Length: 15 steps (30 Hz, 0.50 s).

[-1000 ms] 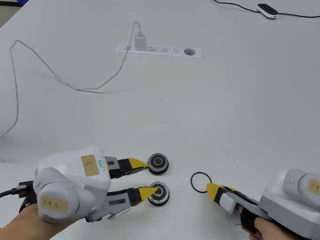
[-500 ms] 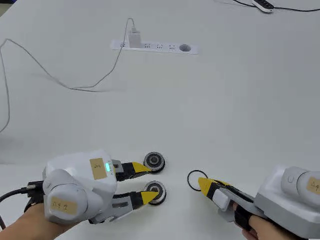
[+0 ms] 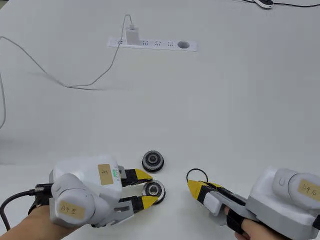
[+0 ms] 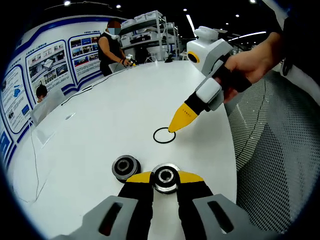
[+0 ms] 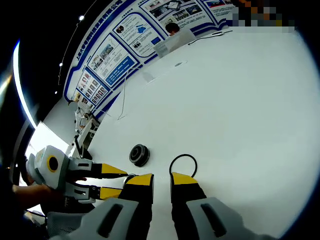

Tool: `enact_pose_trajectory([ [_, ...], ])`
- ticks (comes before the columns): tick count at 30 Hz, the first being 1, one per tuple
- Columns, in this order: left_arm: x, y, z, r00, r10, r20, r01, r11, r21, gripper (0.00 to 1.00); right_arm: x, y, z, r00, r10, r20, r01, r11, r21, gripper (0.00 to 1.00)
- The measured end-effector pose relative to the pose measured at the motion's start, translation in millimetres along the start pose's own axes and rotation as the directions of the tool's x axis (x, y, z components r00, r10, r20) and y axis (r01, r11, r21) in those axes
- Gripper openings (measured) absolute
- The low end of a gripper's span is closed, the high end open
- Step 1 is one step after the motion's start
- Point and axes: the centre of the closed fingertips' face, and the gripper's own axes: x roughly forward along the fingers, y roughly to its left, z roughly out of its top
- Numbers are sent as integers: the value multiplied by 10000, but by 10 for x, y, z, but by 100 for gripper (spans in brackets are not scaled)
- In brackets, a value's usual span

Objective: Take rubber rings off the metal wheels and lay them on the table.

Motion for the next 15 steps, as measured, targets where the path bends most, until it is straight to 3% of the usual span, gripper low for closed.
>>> enact_pose_trajectory([
  [15, 4, -11, -23, 9999, -113, -40, 113, 9999, -128, 15, 11, 60, -19, 9998, 214, -39, -213, 9997, 71, 14],
])
